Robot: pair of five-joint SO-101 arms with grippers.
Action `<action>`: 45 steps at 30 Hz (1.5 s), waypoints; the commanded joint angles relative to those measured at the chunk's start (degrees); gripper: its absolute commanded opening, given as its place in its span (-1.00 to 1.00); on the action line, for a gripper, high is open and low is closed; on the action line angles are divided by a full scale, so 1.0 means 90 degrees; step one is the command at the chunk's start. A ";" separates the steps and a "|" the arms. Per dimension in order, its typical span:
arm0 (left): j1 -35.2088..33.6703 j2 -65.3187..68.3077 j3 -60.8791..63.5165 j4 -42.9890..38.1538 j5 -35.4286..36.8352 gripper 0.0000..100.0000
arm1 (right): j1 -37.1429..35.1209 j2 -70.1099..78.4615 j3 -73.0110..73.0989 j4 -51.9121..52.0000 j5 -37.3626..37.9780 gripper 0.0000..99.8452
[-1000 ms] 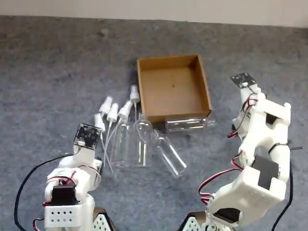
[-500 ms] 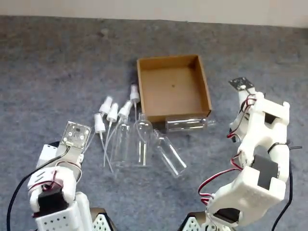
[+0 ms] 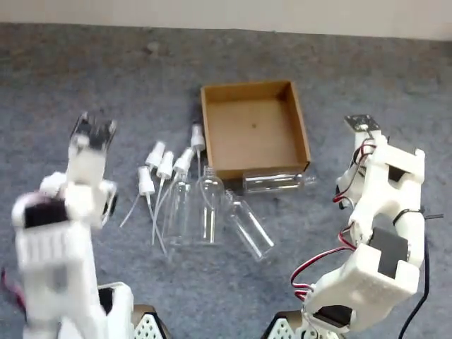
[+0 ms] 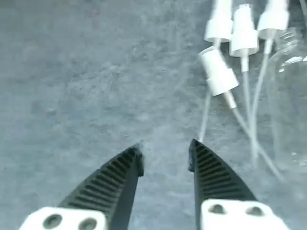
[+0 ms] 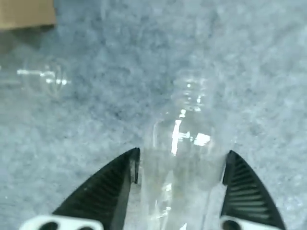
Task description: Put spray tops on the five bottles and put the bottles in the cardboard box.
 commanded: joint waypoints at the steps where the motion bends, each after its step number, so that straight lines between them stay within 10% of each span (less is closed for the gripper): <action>1: 0.0904 0.2027 -0.1382 -0.0166 0.0908 -0.76 | -0.0083 -0.0083 -0.0396 0.0083 -0.0332 -0.51; 25: 0.1089 0.5534 -0.1705 -0.2823 0.2305 -0.82 | 0.0210 -0.0034 -0.0337 0.0015 0.0293 -0.32; 45: 0.1040 0.5426 -0.2212 -0.2032 0.2266 -0.95 | 0.0689 -0.0093 -0.0386 0.0054 0.0283 -0.92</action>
